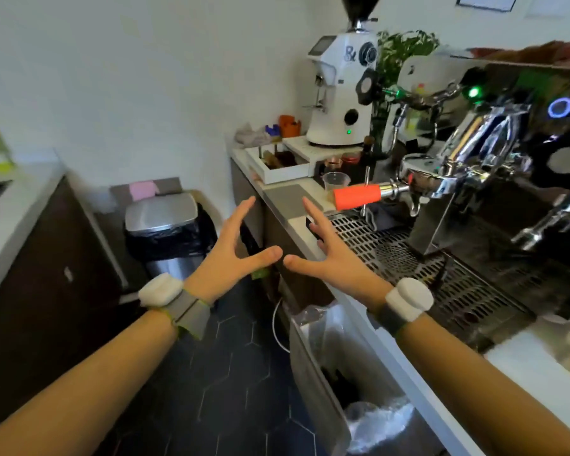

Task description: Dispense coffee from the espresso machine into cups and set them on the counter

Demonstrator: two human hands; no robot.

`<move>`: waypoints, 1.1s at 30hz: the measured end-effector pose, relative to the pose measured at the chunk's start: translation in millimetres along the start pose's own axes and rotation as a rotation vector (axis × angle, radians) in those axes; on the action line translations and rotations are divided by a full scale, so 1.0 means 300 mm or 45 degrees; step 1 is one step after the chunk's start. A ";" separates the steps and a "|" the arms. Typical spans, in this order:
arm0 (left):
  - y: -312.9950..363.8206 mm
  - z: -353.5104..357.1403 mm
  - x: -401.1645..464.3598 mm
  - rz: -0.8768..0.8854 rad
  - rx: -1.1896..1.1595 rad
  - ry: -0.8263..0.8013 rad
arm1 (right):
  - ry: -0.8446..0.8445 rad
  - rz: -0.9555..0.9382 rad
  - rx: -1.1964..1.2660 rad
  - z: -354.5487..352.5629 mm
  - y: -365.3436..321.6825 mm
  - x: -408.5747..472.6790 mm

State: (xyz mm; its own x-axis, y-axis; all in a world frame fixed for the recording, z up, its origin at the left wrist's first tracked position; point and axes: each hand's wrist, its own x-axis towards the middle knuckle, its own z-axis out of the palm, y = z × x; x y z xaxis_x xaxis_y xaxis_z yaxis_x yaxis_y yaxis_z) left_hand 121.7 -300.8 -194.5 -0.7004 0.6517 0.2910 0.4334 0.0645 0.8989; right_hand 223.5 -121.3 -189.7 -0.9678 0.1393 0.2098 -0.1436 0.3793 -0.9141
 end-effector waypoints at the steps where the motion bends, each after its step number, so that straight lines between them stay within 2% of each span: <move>1: -0.024 -0.028 0.053 -0.007 -0.016 0.000 | 0.001 0.002 0.013 0.007 0.016 0.069; 5: -0.064 -0.068 0.150 -0.028 -0.017 0.011 | 0.030 0.007 -0.020 0.016 0.054 0.189; 15: -0.269 -0.134 0.502 -0.061 -0.063 -0.186 | 0.230 0.165 -0.094 0.005 0.198 0.424; 25: -0.470 -0.202 0.949 0.032 -0.173 -0.622 | 0.641 0.249 -0.173 -0.044 0.279 0.716; 30: -0.534 -0.256 1.142 0.083 -0.161 -0.847 | 0.887 0.364 -0.185 -0.056 0.308 0.840; 33: -0.567 -0.247 1.228 0.103 -0.158 -0.897 | 0.962 0.420 -0.183 -0.069 0.325 0.874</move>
State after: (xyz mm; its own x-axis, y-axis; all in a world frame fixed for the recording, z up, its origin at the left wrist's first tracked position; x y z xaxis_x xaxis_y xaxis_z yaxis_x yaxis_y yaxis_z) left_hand -252.1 -127.7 -216.0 -0.1183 0.9863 0.1150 0.3718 -0.0634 0.9262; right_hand -40.1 -28.8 -216.7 -0.5493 0.8197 0.1625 0.1998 0.3177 -0.9269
